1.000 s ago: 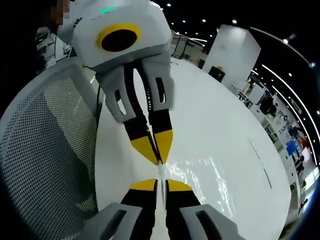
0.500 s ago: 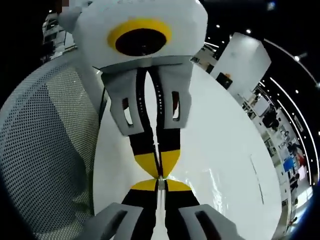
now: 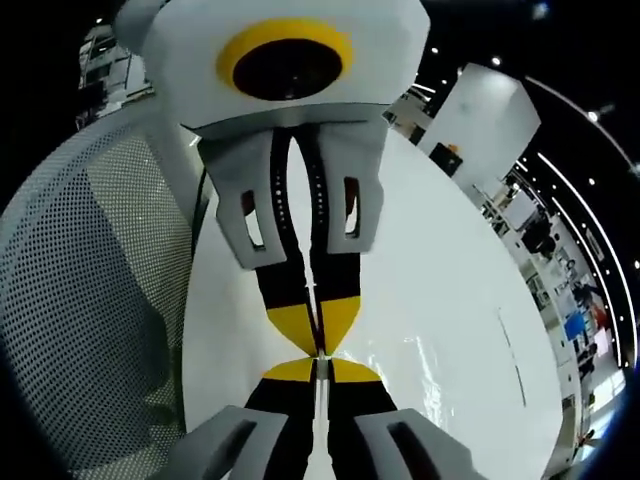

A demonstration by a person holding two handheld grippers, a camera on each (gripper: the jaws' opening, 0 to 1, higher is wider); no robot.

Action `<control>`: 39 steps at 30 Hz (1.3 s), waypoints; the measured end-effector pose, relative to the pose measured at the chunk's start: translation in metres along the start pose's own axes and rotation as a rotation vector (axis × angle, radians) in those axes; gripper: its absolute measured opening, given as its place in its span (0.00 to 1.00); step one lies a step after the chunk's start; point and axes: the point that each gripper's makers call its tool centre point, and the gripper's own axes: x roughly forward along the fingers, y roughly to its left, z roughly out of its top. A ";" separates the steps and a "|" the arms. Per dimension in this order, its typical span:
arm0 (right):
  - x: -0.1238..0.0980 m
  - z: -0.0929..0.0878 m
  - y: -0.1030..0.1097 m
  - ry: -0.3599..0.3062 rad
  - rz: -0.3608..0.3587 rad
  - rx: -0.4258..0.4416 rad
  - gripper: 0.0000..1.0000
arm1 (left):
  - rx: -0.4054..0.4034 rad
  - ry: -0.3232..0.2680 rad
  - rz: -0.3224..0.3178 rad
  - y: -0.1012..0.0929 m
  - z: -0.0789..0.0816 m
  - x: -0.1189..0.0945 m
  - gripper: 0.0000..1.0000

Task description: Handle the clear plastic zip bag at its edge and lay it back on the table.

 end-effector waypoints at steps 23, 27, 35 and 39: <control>-0.005 -0.004 0.000 0.011 -0.028 0.019 0.00 | 0.018 -0.008 -0.011 -0.001 0.007 -0.001 0.00; -0.007 -0.004 -0.001 0.011 -0.030 0.022 0.00 | 0.023 -0.009 -0.013 -0.001 0.008 -0.001 0.00; -0.007 -0.004 -0.003 0.006 -0.037 0.028 0.00 | 0.027 -0.011 -0.013 0.001 0.011 -0.003 0.00; -0.008 -0.002 -0.003 0.002 -0.039 0.029 0.00 | 0.027 -0.011 -0.011 0.001 0.010 -0.004 0.00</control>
